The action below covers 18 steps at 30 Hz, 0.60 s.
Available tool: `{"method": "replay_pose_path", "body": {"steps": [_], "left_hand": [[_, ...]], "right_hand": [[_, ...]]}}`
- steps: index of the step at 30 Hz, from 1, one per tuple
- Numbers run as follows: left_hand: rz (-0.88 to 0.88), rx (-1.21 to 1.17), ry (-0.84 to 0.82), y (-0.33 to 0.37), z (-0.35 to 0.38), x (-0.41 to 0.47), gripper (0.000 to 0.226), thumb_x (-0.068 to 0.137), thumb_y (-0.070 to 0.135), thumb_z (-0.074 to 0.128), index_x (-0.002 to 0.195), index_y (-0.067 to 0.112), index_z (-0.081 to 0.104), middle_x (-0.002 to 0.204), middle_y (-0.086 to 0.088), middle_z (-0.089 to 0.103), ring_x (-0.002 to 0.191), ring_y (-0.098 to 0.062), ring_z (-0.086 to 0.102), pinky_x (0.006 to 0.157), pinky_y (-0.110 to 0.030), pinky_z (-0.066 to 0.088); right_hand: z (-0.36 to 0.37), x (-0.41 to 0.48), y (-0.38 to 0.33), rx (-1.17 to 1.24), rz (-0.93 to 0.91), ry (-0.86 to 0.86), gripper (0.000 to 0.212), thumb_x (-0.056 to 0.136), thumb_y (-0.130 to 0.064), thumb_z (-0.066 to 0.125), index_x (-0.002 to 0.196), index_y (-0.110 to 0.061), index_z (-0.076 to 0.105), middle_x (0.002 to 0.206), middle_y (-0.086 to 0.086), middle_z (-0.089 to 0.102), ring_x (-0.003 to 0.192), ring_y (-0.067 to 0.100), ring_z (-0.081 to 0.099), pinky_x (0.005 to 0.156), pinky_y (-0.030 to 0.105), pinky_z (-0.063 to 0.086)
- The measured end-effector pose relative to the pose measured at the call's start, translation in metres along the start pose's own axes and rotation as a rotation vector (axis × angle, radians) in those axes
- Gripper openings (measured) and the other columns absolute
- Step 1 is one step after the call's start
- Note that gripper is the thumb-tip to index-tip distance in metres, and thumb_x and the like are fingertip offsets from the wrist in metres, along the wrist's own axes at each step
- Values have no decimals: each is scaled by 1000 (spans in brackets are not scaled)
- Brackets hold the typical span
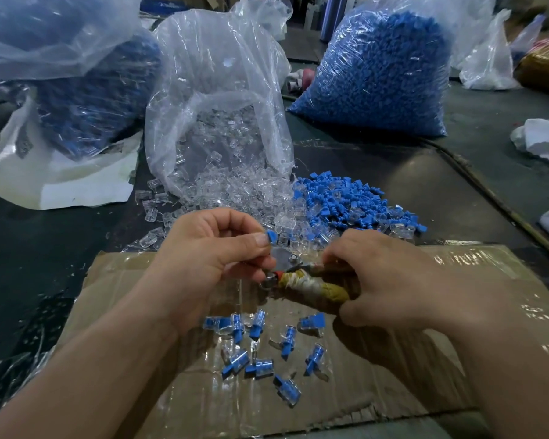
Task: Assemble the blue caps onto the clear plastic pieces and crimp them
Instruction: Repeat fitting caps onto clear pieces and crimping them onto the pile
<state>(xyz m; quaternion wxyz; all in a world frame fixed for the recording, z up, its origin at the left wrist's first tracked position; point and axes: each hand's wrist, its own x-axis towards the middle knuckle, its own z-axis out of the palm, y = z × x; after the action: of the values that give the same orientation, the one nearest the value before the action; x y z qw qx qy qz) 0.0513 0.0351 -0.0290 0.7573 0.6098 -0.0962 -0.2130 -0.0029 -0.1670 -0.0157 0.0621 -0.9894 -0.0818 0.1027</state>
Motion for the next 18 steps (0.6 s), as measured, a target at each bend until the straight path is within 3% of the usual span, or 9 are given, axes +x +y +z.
{"method": "replay_pose_path", "body": {"steps": [4, 7, 14, 18], "left_hand": [[26, -1, 14, -1, -2, 2, 10, 56, 4, 64, 55, 14, 68, 59, -8, 65, 56, -19, 66, 46, -20, 52], [47, -10, 17, -1, -3, 2, 13, 58, 5, 63, 55, 16, 69, 60, -8, 65, 58, -20, 67, 47, -20, 52], [114, -51, 71, -1, -5, 2, 5, 61, 8, 62, 63, 12, 64, 62, -7, 66, 62, -20, 68, 47, -20, 51], [130, -49, 77, -1, -4, 2, 10, 61, 7, 62, 59, 17, 66, 63, -6, 67, 62, -20, 68, 47, -20, 51]], "right_hand": [[9, 7, -10, -80, 24, 101, 23, 78, -38, 54, 93, -29, 39, 91, -10, 39, 85, 11, 38, 64, 25, 36], [14, 13, -12, -117, 61, 118, 19, 82, -33, 53, 89, -26, 37, 89, -8, 38, 82, 11, 36, 63, 25, 30], [3, 2, 5, 22, 173, 224, 15, 88, -36, 49, 83, -30, 35, 78, -10, 46, 67, 2, 41, 55, 23, 33], [-1, 0, 4, 255, 150, 322, 14, 86, -41, 48, 88, -37, 34, 85, -17, 43, 76, 2, 43, 60, 21, 30]]}}
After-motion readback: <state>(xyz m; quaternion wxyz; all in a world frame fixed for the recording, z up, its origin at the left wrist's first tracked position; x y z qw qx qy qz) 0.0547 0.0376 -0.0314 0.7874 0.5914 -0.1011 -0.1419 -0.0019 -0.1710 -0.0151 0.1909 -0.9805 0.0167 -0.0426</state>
